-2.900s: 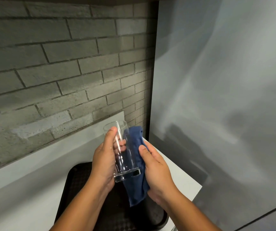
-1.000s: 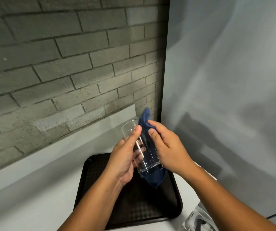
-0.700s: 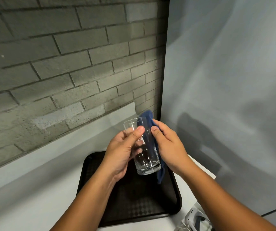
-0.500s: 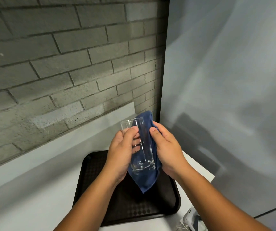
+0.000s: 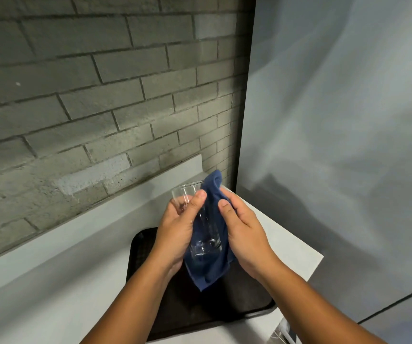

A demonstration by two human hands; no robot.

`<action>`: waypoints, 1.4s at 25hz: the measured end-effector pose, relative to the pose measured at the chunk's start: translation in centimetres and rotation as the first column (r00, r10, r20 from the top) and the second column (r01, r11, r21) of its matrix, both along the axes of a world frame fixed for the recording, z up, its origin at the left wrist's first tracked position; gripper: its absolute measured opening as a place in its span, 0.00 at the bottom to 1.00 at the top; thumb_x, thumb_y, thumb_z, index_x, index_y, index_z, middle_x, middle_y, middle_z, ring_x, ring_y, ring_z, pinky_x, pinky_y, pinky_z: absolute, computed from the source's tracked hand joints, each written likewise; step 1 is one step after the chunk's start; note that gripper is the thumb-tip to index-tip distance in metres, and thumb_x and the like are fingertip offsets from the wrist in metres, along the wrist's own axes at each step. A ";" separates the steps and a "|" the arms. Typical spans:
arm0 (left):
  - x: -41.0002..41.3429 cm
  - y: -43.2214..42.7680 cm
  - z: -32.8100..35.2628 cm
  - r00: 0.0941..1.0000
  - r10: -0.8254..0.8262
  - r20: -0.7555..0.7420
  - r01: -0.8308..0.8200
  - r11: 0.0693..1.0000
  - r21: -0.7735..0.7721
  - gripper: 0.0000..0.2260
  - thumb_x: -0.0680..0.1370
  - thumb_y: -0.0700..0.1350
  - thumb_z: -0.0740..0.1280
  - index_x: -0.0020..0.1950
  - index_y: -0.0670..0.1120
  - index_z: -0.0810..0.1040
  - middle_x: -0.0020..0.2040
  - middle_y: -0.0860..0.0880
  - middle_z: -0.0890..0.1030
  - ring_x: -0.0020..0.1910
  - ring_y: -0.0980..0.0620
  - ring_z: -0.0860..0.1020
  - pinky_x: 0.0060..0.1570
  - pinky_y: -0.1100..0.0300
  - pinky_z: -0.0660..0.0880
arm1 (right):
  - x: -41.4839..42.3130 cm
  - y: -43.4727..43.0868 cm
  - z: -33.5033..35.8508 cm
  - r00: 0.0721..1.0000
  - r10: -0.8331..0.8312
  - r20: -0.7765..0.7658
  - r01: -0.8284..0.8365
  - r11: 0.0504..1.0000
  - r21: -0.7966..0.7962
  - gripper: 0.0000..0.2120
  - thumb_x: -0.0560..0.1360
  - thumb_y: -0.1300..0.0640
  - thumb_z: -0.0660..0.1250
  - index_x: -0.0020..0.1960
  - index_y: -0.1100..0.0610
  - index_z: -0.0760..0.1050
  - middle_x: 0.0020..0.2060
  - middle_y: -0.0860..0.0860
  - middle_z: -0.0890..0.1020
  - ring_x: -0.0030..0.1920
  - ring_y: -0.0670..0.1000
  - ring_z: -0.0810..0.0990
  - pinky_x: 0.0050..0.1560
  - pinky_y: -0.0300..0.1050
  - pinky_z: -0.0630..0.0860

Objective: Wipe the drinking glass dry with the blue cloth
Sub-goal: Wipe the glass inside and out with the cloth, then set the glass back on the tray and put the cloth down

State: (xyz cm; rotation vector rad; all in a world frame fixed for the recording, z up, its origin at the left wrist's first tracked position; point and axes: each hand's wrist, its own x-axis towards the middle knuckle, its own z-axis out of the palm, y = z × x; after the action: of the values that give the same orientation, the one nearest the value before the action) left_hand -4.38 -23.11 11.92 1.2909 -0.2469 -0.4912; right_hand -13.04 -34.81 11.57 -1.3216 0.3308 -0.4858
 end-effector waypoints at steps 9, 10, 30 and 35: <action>2.7 4.0 -5.9 0.997 0.067 0.032 -0.071 0.986 0.152 0.32 0.65 0.64 0.84 0.60 0.47 0.85 0.46 0.54 0.91 0.45 0.59 0.88 0.46 0.64 0.83 | -1.1 -0.4 0.6 0.977 -0.116 -0.179 0.177 0.909 0.376 0.13 0.88 0.58 0.63 0.67 0.56 0.84 0.59 0.58 0.91 0.55 0.55 0.90 0.60 0.50 0.84; 3.2 4.3 -7.2 0.995 0.086 0.045 -0.093 0.972 0.216 0.31 0.67 0.61 0.85 0.63 0.46 0.85 0.54 0.49 0.91 0.51 0.54 0.89 0.53 0.58 0.84 | -1.4 -0.6 0.7 0.978 -0.119 -0.172 0.182 0.889 0.421 0.14 0.88 0.58 0.63 0.68 0.57 0.84 0.61 0.60 0.90 0.58 0.58 0.89 0.64 0.54 0.83; 5.1 1.8 -14.5 0.961 -0.024 0.275 -0.153 0.783 0.603 0.37 0.66 0.52 0.90 0.71 0.45 0.80 0.67 0.46 0.77 0.61 0.44 0.84 0.70 0.45 0.80 | -1.6 -2.8 1.1 0.981 -0.052 -0.186 0.118 0.926 0.360 0.14 0.82 0.63 0.72 0.67 0.55 0.84 0.58 0.60 0.90 0.53 0.58 0.89 0.55 0.53 0.85; 4.7 2.4 -13.2 0.973 -0.042 0.228 -0.115 0.768 0.630 0.45 0.66 0.54 0.90 0.78 0.44 0.74 0.71 0.45 0.73 0.68 0.41 0.81 0.72 0.46 0.77 | -1.1 -2.4 0.4 0.982 -0.068 -0.177 0.128 0.926 0.355 0.14 0.84 0.61 0.69 0.67 0.54 0.85 0.60 0.60 0.90 0.57 0.59 0.89 0.65 0.58 0.83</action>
State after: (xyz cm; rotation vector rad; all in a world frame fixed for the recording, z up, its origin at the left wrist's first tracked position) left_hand 0.30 -20.75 -1.27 2.0345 -0.2544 -0.4019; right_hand -14.16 -37.16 11.94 -0.9842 0.5959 -0.3783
